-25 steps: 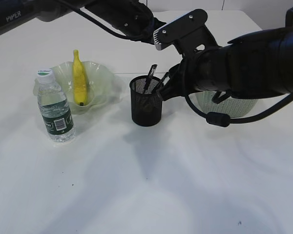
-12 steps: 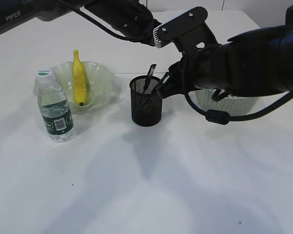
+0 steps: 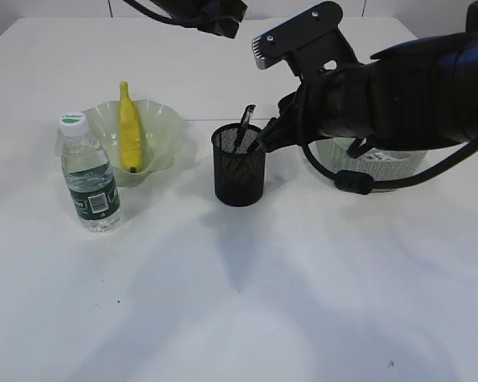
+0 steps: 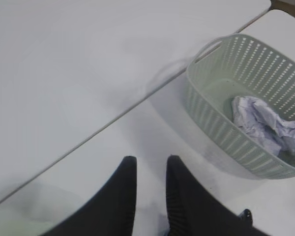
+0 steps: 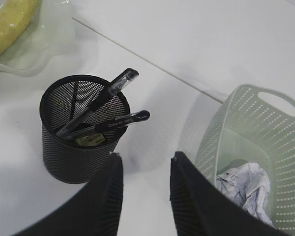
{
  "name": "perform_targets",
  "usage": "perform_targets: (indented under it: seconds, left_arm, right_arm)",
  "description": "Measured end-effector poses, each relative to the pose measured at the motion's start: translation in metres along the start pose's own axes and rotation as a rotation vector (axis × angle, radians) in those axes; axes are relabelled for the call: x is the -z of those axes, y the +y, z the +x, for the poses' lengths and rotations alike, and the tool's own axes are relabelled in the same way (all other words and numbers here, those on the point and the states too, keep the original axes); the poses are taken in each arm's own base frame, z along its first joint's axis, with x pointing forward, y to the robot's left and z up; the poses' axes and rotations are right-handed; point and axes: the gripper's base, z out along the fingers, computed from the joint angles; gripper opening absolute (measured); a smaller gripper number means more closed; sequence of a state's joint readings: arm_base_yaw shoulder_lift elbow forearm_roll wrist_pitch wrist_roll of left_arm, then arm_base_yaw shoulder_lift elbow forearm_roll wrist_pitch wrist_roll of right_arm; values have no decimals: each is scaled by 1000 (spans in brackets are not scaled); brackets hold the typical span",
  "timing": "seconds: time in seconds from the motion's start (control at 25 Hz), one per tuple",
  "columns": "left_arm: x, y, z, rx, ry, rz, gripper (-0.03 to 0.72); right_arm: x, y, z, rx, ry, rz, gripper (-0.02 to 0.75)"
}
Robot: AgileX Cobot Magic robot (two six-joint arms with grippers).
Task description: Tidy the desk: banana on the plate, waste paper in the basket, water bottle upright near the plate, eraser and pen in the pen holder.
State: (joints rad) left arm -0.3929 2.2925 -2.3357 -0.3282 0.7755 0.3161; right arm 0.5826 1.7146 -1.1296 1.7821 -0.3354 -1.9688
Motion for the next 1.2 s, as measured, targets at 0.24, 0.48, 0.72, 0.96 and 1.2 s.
perform_targets:
  seconds: [0.24, 0.48, 0.72, 0.96, 1.2]
  left_arm:
    - [38, 27, -14, -39, -6, -96, 140]
    - [109, 56, -40, -31, -92, -195, 140]
    - [186, 69, -59, -23, -175, -278, 140]
    - [249, 63, -70, -33, -248, -328, 140]
    - [303, 42, -79, -72, -323, -366, 140]
  right_arm:
    - [1, -3, -10, -20, -27, 9, 249]
    - [4, -6, -25, -46, -68, 18, 249]
    - [18, -16, -49, -81, -144, 33, 232]
    - [47, -34, -76, -99, -239, 85, 228]
    - [90, -55, -91, -126, -318, 146, 228]
